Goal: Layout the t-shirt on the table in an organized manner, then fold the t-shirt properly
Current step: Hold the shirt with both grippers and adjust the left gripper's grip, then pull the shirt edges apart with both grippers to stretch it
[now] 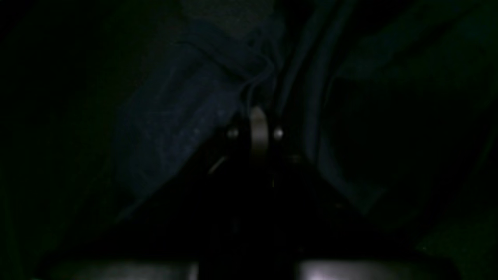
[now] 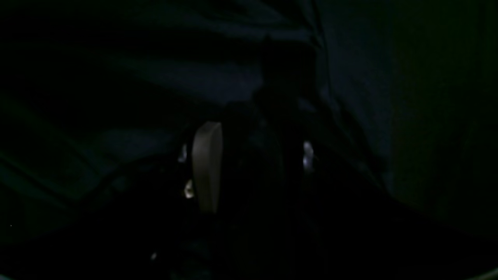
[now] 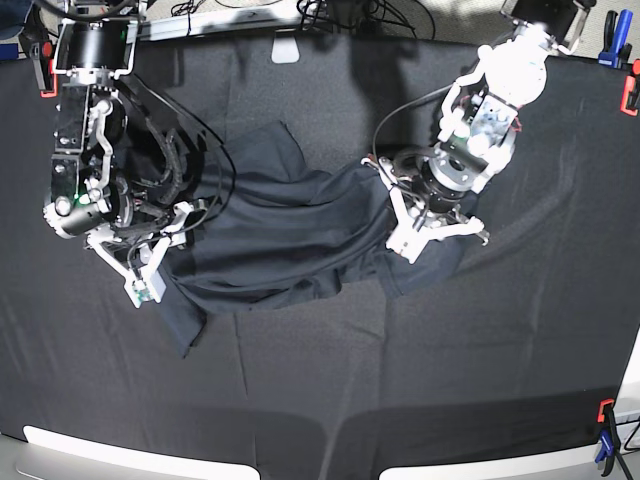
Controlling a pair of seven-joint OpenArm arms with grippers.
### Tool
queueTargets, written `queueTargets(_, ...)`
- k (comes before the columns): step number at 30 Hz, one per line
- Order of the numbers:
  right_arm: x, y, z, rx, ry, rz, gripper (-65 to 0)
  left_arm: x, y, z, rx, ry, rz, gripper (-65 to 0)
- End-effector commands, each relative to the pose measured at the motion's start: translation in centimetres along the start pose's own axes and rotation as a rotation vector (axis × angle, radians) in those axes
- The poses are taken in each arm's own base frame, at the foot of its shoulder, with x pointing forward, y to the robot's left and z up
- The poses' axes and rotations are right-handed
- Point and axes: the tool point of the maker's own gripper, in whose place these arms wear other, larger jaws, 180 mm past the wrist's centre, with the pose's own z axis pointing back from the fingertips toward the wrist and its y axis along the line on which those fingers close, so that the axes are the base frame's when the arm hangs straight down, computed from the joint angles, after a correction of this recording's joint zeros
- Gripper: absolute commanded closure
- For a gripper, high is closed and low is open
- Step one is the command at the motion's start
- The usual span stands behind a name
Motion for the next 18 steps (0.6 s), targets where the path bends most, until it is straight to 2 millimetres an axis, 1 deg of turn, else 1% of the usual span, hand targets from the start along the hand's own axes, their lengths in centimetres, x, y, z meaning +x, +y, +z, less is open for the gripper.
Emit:
queueTargets(1,1.5,-0.6,0.6,-0.013,-0.046,0.014,-25.0,1.7,0.7,0.0,0.015,-0.052,-0.012,0.0)
queueTargets(3,1.5,-0.6,0.6,-0.013,-0.046,0.014,-25.0,1.6,1.0,0.0,0.032,-0.047,-0.028,0.0)
queueTargets(4,1.5,-0.5,0.6,-0.012,-0.046,0.015,-25.0,1.6,1.7,0.0,0.070,-0.047,-0.034,0.0)
queueTargets(5,1.5,-0.3,0.7,0.000,-0.050,0.024,-25.0,1.7,2.7,0.2,0.126,-0.048,-0.034,0.0)
queueTargets(7,1.9,0.9,1.1,0.053,-0.076,0.070,-24.4,2.1,4.9,0.8,0.239,-0.062,-0.038,0.0)
queueTargets(9,2.7,2.8,2.5,0.117,-0.139,0.125,-24.1,2.1,6.3,1.4,0.282,-0.066,-0.059,0.0)
queueTargets(11,2.9,4.5,4.5,0.153,-0.191,0.202,-24.1,1.7,7.3,1.7,0.301,-0.056,-0.073,0.0)
queueTargets(13,2.2,5.4,6.5,0.142,-0.209,0.290,-24.0,1.1,8.8,2.2,0.331,-0.045,-0.076,0.0)
queueTargets(15,1.1,6.0,8.3,0.127,-0.208,0.358,-24.0,0.5,10.6,2.9,0.377,-0.039,-0.062,0.0)
queueTargets(18,-0.9,6.8,10.2,0.124,-0.186,0.438,-24.0,-0.8,13.4,4.0,0.436,-0.022,0.035,0.0)
